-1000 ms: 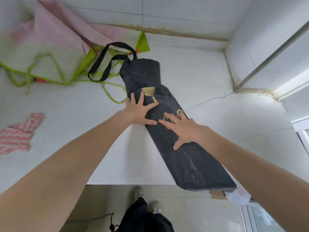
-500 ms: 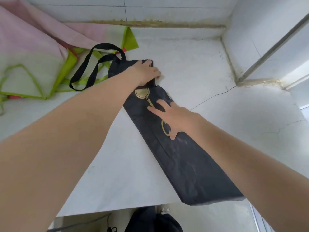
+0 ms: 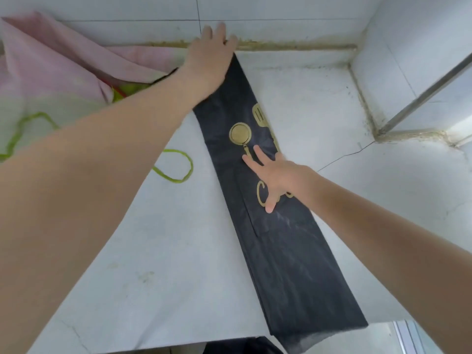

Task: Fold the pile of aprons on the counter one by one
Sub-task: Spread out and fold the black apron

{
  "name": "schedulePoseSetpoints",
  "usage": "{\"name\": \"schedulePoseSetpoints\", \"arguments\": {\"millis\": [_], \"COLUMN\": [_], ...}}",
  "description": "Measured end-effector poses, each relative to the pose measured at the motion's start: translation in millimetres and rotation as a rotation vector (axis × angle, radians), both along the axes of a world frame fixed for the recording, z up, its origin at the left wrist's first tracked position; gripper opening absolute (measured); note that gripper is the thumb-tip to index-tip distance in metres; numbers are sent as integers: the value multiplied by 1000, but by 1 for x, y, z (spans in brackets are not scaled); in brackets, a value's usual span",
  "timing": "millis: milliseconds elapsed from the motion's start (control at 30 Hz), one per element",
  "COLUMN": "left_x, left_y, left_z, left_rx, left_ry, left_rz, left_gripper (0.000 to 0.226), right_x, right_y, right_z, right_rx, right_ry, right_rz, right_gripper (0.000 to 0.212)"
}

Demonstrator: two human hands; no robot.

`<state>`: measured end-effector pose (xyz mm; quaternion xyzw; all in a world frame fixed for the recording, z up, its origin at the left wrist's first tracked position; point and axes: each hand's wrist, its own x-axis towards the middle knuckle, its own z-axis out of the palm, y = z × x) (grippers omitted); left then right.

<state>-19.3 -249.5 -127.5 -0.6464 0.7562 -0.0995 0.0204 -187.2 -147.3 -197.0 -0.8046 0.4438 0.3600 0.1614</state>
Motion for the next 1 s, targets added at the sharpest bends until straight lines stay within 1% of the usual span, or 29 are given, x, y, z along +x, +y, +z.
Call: {"name": "schedulePoseSetpoints", "arguments": {"millis": [100,167,233,300,333,367,433,500,567,600,633,700,767,800,833,900,1000], "left_x": [-19,-28,-30,-27,-26,-26,-28,-33,-39,-39,-37,-26,-9,0,6,12,10], "left_y": [39,75,108,125,126,126,118,109,111,116,126,153,181,193,203,220,240], "left_z": [-21,-47,-73,-93,-98,-101,-105,-106,-106,-106,-105,-105,-113,-117,-119,-115,-104], "left_rx": [96,240,440,587,612,608,580,564,508,457,392,236,127,115,125,134,120], "left_ry": [16,61,89,51,31,26,46,85,119,135,163,228,260,257,253,274,275], "left_rz": [-128,-218,-323,-355,-348,-340,-309,-253,-208,-210,-226,-374,-540,-577,-582,-543,-529], "left_gripper": [51,44,46,56,58,58,58,57,55,52,48,41,46,52,57,62,63], "right_x": [3,7,8,3,-2,-7,-19,-34,-45,-48,-50,-53,-62,-70,-80,-100,-119], "right_y": [-37,-57,-66,-58,-50,-39,-16,9,30,35,37,40,47,52,58,74,99], "right_z": [2,1,-4,-7,-7,-7,-5,-7,-14,-18,-23,-28,-27,-27,-25,-23,-22], "right_rx": [-63,-178,-292,-379,-435,-477,-477,-373,-275,-278,-300,-316,-351,-420,-484,-572,-612], "right_ry": [-38,-154,-320,-460,-513,-553,-587,-576,-529,-498,-469,-419,-394,-423,-443,-449,-329], "right_rz": [-92,-171,-187,-138,-113,-101,-96,-90,-52,-24,-2,15,78,136,183,196,268], "right_gripper": [133,121,94,61,46,35,26,25,34,41,48,61,71,75,79,83,84]}}
